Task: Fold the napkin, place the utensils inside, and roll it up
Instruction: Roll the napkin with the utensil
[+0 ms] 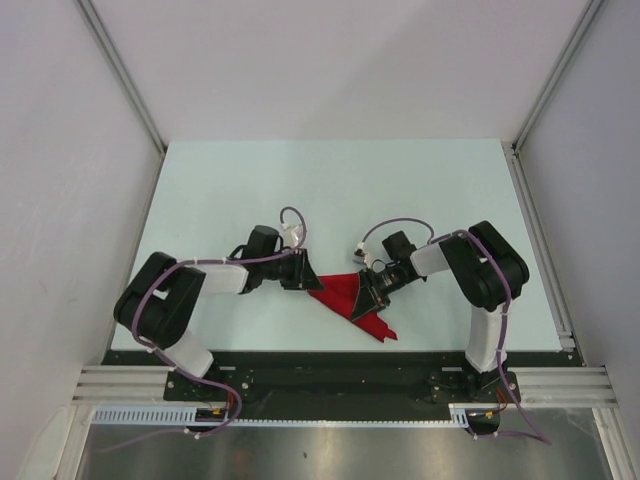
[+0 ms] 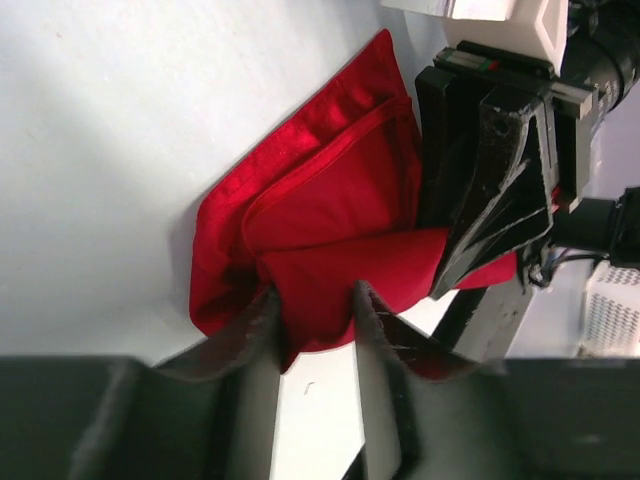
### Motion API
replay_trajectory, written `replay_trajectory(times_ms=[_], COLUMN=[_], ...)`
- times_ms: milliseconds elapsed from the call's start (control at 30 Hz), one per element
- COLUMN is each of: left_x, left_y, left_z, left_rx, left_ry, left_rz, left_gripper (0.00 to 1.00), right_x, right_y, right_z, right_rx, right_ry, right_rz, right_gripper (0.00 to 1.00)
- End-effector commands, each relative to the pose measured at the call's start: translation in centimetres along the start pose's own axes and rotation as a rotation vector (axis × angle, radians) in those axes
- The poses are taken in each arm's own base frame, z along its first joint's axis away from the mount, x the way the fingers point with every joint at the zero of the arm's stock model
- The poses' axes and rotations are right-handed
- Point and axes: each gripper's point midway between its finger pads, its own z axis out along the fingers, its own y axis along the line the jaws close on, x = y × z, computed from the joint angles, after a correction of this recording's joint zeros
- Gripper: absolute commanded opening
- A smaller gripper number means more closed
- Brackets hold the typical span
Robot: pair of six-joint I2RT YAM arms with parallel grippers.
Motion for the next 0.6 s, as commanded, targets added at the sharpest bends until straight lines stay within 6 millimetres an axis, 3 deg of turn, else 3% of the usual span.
replay_trajectory(times_ms=[0, 67, 100, 200, 367, 400, 433, 500, 533, 567], left_x=[-0.3, -0.2, -0.7, -1.3, -1.4, -1.5, -1.5, -1.7, -1.6, -1.5], left_y=[-1.3, -0.6, -0.5, -0.4, 0.2, 0.3, 0.5, 0.5, 0.5, 0.6], left_z=[0.6, 0.6, 0.7, 1.0, 1.6, 1.7, 1.8, 1.9, 2.0, 2.0], left_rx=[0.044, 0.004, -0.011, -0.024, -0.051, -0.053, -0.058, -0.058, -0.057, -0.058], left_ry=[0.014, 0.029, 0.022, 0.027, 0.063, 0.063, 0.07, 0.075, 0.081, 0.091], left_rz=[0.036, 0.029, 0.031, 0.018, -0.022, -0.022, -0.029, -0.028, -0.027, -0.033], left_gripper=[0.16, 0.05, 0.0, 0.0, 0.0, 0.0, 0.0, 0.0, 0.0, 0.0], right_x=[-0.3, -0.7, -1.1, -2.3, -4.7, -5.1, -5.6, -6.0, -5.5, -6.5], right_y=[-2.5, -2.2, -1.8, -0.3, 2.4, 1.9, 3.1, 2.2, 3.0, 3.3], right_z=[0.1, -0.2, -0.4, -1.4, -3.8, -4.2, -5.0, -5.8, -4.9, -6.1], right_rx=[0.103, 0.107, 0.113, 0.149, 0.263, 0.352, 0.399, 0.575, 0.618, 0.729], right_ry=[-0.017, -0.024, -0.034, -0.07, -0.186, -0.212, -0.255, -0.292, -0.284, -0.348], right_rz=[0.009, 0.001, -0.012, -0.059, -0.18, -0.212, -0.279, -0.367, -0.437, -0.518], right_gripper=[0.26, 0.3, 0.38, 0.55, 0.65, 0.67, 0.68, 0.7, 0.7, 0.71])
